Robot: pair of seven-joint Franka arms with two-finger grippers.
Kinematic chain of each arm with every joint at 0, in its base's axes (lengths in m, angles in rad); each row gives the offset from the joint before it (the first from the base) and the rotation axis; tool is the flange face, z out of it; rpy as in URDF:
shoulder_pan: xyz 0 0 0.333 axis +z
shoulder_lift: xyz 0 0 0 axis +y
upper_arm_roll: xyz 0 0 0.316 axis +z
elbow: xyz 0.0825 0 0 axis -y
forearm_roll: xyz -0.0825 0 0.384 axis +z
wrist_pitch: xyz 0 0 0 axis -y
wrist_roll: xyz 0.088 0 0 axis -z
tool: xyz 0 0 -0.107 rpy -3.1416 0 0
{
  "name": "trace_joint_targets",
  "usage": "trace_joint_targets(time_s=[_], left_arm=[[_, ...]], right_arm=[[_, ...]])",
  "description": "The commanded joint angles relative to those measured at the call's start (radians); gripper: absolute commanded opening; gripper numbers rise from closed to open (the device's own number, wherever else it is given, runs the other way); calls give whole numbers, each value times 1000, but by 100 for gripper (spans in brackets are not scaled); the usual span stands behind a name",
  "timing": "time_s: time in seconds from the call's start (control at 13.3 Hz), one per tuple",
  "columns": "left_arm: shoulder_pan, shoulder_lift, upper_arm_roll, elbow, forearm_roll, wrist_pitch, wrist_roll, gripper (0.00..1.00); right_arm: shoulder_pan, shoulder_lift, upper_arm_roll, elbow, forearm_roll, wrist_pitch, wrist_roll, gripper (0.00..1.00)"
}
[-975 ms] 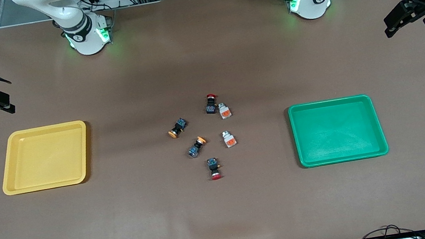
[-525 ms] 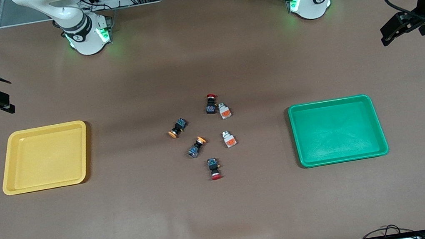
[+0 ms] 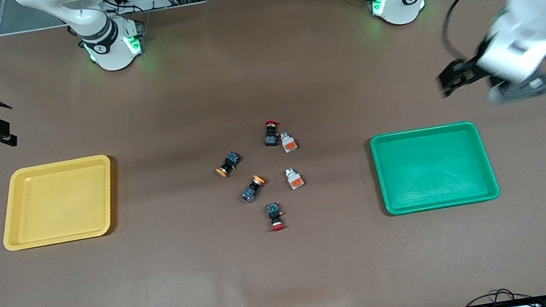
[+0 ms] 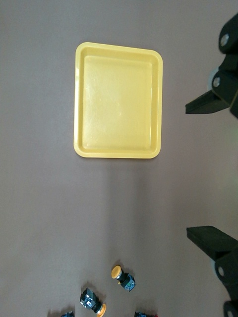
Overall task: Place green and yellow buttons in trays
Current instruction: 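Move the left gripper to an orange button while the right gripper reaches buttons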
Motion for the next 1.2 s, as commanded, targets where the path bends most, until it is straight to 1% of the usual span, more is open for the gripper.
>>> trace_joint_targets(time_s=[0.0,0.15,0.3,0.38,0.45,0.53,0.6,0.67,0.82,0.9,1.12], left_arm=[[-114,112,-3,25,-22,80,-194,100],[-184,181,-3,23,-21,157,-282,100],[-235,263,-3,17,-21,256,-355,100],[-279,304,-1,11,-10,309,-468,100],[-325,349,3,13,14,353,-580,100],[-347,384,0,13,60,395,-645,100],[-368,418,-1,14,77,419,-672,100],[-393,448,-1,13,76,433,-699,100],[-416,498,-1,11,79,484,-791,100],[-436,521,-1,10,77,511,-828,100],[-473,567,-1,4,79,582,-900,100]], right_arm=[[-17,10,9,18,11,13,-3,100],[-14,23,9,18,-1,21,-3,100],[-18,60,9,24,-3,24,-4,100],[-21,71,9,24,-3,25,-6,100],[-28,98,9,26,0,36,-6,100],[-26,150,9,26,-1,56,-4,100],[-28,175,9,27,-3,62,-6,100],[-28,175,9,29,-12,74,-6,100],[-23,190,9,30,-88,82,-6,100],[-25,192,11,29,-103,91,-7,100],[-26,194,11,27,-78,91,38,100]])
